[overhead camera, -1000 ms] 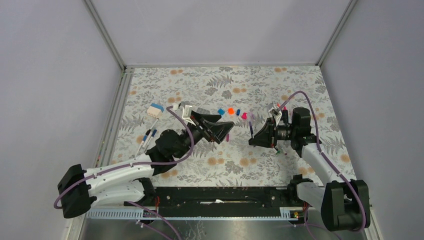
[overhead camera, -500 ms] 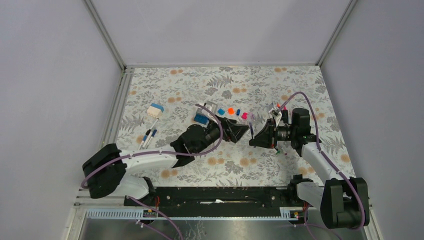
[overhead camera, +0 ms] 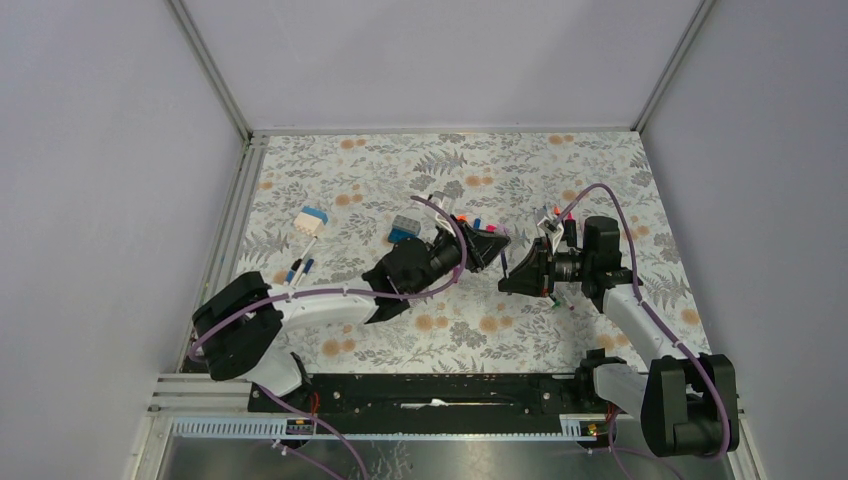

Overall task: Open the pen caps
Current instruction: Open the pen cap from the pen.

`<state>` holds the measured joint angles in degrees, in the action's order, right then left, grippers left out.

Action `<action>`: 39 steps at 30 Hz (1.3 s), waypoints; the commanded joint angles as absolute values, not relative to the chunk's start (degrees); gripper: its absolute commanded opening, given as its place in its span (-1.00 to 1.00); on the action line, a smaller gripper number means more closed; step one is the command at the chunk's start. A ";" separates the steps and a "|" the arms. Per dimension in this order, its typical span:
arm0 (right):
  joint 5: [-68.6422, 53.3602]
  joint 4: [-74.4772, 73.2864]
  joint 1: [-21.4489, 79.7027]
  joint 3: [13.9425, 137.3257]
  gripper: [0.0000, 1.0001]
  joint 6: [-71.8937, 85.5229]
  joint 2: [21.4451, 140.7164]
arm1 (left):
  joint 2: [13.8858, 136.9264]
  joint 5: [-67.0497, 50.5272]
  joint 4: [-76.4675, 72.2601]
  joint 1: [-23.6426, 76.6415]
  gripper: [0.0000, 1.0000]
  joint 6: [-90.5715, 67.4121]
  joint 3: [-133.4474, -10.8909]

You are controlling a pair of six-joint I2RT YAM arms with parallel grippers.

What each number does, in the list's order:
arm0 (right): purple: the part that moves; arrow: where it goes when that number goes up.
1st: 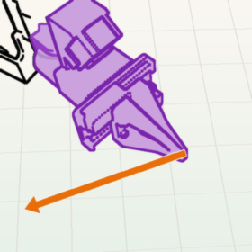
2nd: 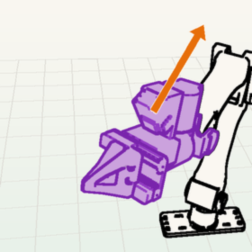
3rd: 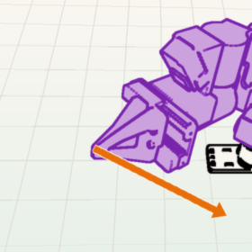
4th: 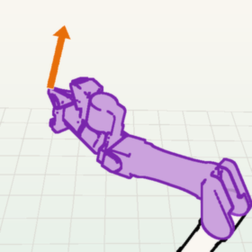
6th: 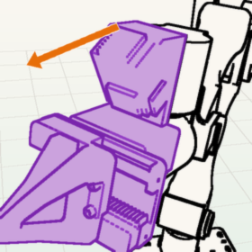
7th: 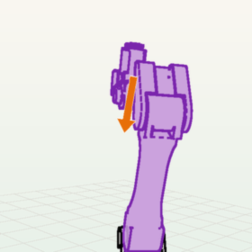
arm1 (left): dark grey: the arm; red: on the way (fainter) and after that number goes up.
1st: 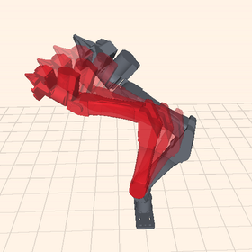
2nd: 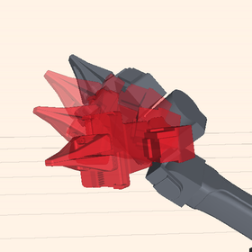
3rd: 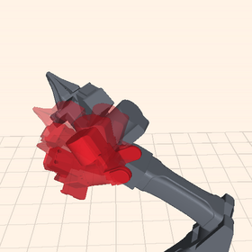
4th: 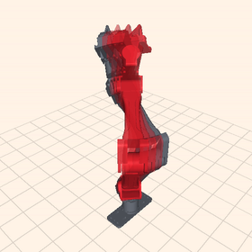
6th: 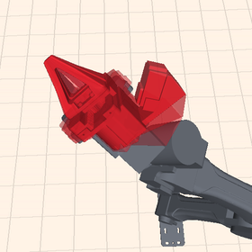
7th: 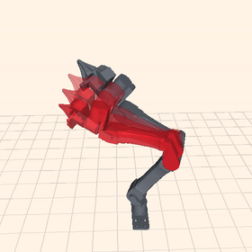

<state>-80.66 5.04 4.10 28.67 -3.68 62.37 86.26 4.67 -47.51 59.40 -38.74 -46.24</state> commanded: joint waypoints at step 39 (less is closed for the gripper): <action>-41.24 -24.12 -17.58 39.17 -0.94 -34.69 55.05 | 51.86 0.34 -10.81 45.00 -1.00 -37.69 -40.42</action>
